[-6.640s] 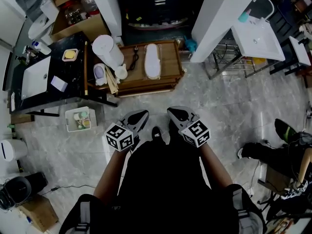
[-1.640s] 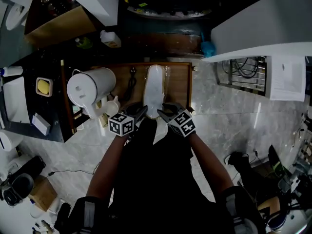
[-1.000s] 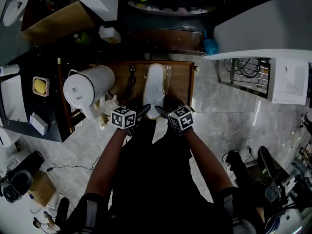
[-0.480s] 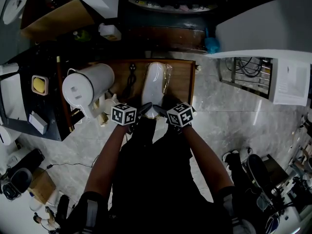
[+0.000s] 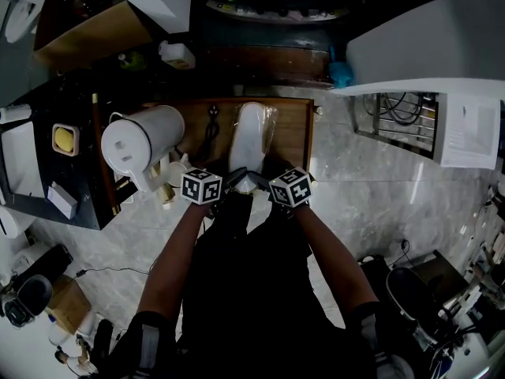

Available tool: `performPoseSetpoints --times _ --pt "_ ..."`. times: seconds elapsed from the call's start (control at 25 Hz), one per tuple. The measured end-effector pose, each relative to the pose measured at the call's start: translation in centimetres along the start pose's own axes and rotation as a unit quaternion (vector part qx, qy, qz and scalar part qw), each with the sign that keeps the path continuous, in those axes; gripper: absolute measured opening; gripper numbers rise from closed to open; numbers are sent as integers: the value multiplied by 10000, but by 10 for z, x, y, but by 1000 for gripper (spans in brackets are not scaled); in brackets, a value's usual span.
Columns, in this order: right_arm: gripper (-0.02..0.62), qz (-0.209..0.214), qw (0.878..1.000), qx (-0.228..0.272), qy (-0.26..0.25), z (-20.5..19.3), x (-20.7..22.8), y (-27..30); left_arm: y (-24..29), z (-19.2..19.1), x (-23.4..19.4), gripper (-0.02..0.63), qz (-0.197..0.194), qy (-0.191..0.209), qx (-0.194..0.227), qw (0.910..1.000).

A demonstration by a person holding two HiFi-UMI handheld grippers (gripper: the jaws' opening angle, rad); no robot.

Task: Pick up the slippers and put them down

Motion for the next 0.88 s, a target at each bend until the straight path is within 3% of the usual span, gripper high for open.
performPoseSetpoints --times 0.88 --pt "268 66 9981 433 -432 35 -35 -39 -38 25 43 270 -199 315 568 9977"
Point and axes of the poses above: the fingertips, and each gripper's own axes: y forward along the fingers, x to its right, z out of its top, the point moved 6 cm from there along -y, backward along the fingers, and after that the axes turned 7 degrees about x, right-handed, at the moved point
